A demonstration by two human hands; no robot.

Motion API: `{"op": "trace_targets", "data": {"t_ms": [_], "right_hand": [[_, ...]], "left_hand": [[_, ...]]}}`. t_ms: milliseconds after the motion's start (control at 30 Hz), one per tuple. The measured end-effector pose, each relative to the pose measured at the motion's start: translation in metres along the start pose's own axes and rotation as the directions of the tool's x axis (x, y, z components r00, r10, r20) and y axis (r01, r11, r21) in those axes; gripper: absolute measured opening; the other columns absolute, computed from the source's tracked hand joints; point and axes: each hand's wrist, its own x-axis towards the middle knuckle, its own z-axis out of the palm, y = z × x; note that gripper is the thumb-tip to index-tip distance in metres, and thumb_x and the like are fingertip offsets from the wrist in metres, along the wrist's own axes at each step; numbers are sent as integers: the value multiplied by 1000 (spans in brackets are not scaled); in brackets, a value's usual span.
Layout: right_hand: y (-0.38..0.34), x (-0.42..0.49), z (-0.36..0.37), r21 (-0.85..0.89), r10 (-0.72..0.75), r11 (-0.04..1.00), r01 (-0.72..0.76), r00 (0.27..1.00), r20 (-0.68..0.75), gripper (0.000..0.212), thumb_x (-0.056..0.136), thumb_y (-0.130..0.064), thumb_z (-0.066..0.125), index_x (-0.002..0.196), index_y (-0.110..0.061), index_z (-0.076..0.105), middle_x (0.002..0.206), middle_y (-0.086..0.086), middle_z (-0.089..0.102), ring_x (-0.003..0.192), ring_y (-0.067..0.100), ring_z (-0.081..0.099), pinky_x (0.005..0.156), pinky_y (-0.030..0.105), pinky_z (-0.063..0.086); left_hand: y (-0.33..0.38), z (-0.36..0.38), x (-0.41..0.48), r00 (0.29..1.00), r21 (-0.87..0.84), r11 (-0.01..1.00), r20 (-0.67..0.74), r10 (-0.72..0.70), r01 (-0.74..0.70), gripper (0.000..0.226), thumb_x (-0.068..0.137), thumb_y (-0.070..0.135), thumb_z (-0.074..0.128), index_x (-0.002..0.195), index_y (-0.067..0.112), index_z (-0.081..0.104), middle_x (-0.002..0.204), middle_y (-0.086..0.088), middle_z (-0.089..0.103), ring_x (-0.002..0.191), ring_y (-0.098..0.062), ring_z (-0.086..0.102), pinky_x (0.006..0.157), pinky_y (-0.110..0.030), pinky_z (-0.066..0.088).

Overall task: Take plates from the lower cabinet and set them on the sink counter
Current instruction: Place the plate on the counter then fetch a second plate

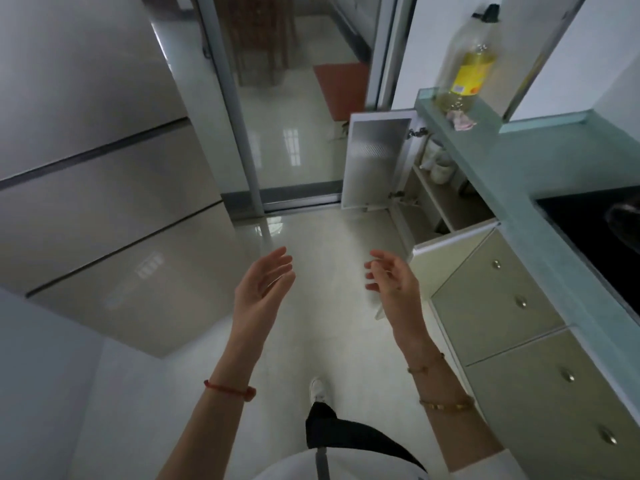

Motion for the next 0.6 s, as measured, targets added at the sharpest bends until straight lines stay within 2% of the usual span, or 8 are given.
{"op": "trace_targets", "data": {"t_ms": [133,267,467,600], "right_hand": [[-12,73,30,-10,-17,1000,17,999,47,19,97,-13,54,114,-16,63,98,3,68,88,18,65,75,31,57],[-19,123,49,-17,-16,1000,17,998,64,21,98,-15,54,117,-14,62,102,3,68,92,18,65,78,29,57],[-12,196,63,-32,36,999,-35,999,16,22,98,-17,54,118,-15,62,103,2,68,92,17,66,76,26,57],[-6,257,73,-18,66,998,-67,996,-53,20,97,-14,54,116,-16,63,102,3,68,91,17,65,76,27,56]], "left_hand": [[12,0,69,999,-17,999,-19,44,-45,41,89,12,64,130,14,59,122,-7,67,114,-20,65,103,-37,50],[14,0,126,998,-39,998,-37,49,-50,39,88,11,65,127,17,60,120,-5,68,113,-19,66,101,-34,51],[1,7,223,999,-21,999,-29,32,-33,37,90,11,68,124,22,64,117,-1,71,110,-15,68,94,-25,54],[-9,16,306,999,-6,1000,45,20,-20,35,90,11,69,121,27,66,116,2,72,109,-13,68,89,-20,54]]}}
